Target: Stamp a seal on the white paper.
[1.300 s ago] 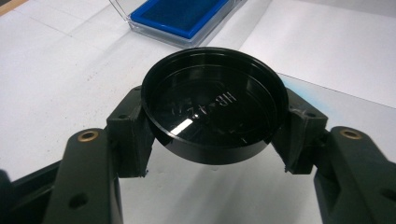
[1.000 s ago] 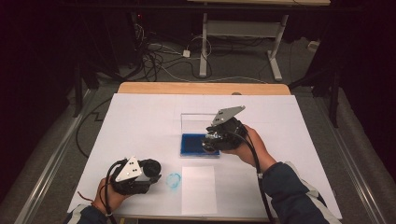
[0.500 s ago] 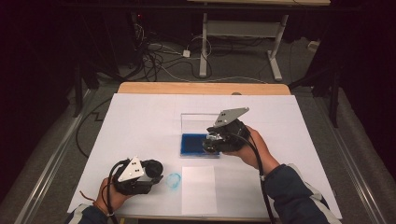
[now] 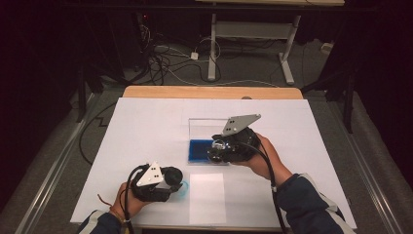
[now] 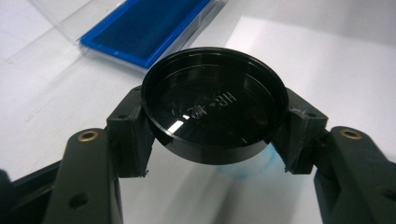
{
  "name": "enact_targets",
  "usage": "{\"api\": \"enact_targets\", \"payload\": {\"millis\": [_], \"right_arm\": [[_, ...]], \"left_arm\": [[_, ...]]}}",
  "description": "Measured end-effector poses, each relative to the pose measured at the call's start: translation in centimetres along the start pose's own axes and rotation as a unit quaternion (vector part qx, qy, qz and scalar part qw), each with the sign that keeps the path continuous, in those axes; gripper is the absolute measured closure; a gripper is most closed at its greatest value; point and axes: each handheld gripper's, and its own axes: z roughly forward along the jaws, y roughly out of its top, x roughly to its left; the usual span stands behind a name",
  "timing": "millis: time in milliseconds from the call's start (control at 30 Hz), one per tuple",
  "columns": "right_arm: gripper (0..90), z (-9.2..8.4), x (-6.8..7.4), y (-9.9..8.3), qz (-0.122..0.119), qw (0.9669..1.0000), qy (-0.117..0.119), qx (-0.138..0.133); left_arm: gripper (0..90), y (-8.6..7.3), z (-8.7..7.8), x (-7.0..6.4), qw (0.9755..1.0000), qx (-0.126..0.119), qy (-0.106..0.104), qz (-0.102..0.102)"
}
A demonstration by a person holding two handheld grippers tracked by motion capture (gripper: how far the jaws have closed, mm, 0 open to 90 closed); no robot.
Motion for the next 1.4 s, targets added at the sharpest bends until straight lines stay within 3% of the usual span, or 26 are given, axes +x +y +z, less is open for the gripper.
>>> {"api": "enact_targets", "payload": {"millis": [333, 767, 1400], "right_arm": [[56.2, -0.3, 1.1, 0.7, -0.01, 0.9997, 0.015, -0.015], [56.2, 0.4, 2.3, 1.2, -0.017, 0.9985, 0.045, -0.028], [56.2, 2.1, 3.7, 0.4, -0.018, 0.997, 0.072, -0.022]], "left_arm": [[36.5, 1.6, 2.0, -0.7, 0.9996, -0.001, -0.022, 0.015], [36.4, 3.8, 4.3, -1.7, 0.9982, -0.027, -0.049, 0.02], [36.5, 4.1, 4.2, -1.8, 0.9976, -0.042, -0.053, 0.014]]}}
